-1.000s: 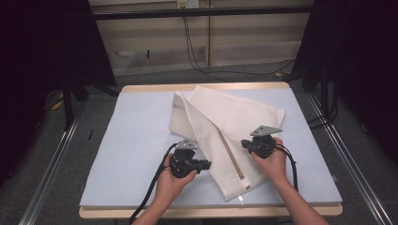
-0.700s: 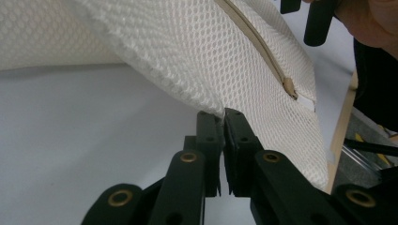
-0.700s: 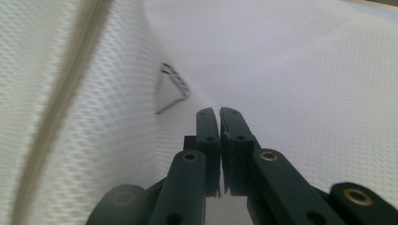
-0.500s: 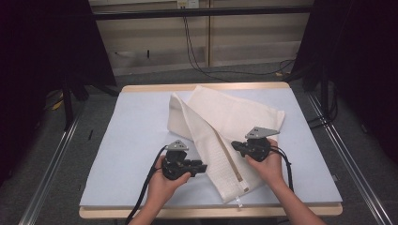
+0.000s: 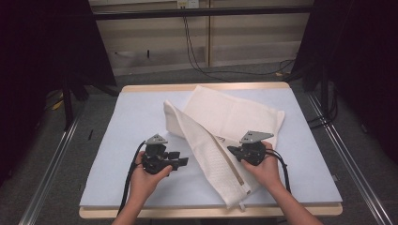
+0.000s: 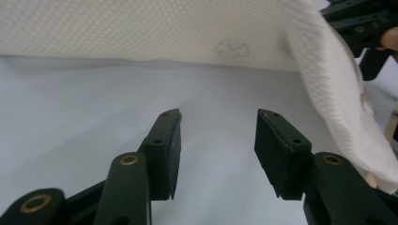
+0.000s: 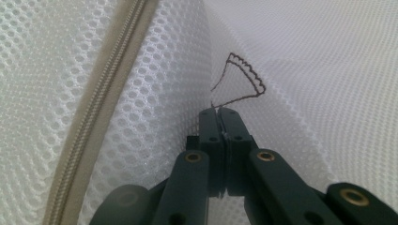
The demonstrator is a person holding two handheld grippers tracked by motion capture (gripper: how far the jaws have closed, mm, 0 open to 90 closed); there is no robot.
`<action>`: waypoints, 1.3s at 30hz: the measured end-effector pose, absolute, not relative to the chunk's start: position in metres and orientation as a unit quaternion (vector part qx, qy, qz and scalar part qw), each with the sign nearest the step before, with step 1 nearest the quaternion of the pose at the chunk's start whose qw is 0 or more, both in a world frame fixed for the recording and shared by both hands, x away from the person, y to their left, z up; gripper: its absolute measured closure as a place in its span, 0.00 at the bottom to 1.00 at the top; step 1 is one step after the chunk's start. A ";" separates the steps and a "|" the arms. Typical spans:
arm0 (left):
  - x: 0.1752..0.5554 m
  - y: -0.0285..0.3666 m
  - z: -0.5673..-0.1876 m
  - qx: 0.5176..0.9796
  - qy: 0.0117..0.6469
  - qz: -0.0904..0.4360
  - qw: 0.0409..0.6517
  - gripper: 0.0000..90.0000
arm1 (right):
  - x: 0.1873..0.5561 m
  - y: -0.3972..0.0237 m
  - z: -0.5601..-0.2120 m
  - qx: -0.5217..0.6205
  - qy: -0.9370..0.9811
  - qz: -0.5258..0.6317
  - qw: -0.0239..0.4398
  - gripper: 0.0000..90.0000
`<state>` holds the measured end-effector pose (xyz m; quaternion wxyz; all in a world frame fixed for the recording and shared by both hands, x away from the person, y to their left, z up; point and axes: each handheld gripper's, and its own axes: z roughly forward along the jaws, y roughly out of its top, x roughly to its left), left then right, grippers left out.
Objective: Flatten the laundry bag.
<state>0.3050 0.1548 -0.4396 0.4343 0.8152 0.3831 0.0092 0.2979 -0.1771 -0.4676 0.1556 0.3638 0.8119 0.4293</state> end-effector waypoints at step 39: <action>0.329 0.234 -0.442 0.784 0.463 0.059 0.409 0.56 | 0.285 -0.177 -0.466 0.342 0.806 0.475 0.090 0.98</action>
